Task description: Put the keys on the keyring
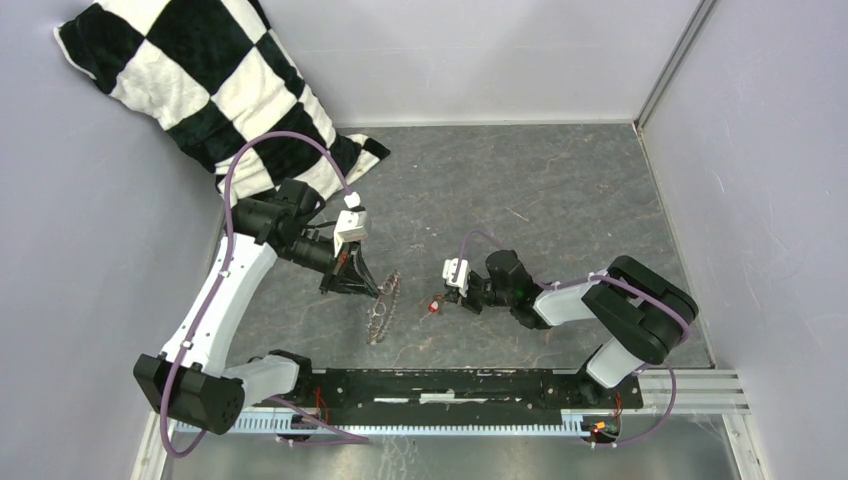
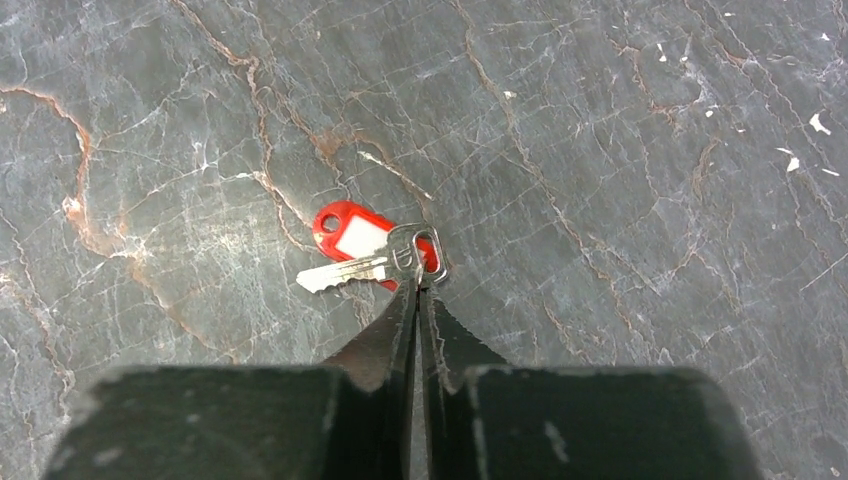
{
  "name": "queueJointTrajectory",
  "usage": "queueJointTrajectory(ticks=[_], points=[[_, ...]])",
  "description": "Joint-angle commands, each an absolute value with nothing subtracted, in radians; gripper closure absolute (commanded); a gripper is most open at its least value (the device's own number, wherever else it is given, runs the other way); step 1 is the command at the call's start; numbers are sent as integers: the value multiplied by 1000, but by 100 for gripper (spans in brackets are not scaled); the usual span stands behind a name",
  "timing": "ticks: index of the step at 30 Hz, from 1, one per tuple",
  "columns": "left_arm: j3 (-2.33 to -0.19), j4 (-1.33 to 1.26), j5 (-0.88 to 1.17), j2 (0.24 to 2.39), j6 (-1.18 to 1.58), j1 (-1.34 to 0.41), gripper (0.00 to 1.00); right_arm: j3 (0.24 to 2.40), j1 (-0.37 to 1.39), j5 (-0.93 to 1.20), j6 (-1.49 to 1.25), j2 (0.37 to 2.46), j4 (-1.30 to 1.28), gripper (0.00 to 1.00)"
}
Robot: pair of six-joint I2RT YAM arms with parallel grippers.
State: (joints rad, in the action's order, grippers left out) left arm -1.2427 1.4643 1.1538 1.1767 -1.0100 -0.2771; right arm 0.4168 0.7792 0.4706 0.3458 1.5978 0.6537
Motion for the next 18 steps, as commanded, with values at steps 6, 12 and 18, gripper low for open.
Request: queueJointTrajectory(ticks=[6, 12, 18], points=[[-1270, 1465, 1186, 1156, -973, -278, 98, 440, 799, 395, 382, 1531, 642, 99], [-1278, 1465, 1238, 1141, -987, -278, 98, 515, 852, 308, 474, 1248, 458, 99], [-1320, 1465, 1443, 1147, -987, -288, 98, 745, 987, 208, 656, 986, 47, 99]])
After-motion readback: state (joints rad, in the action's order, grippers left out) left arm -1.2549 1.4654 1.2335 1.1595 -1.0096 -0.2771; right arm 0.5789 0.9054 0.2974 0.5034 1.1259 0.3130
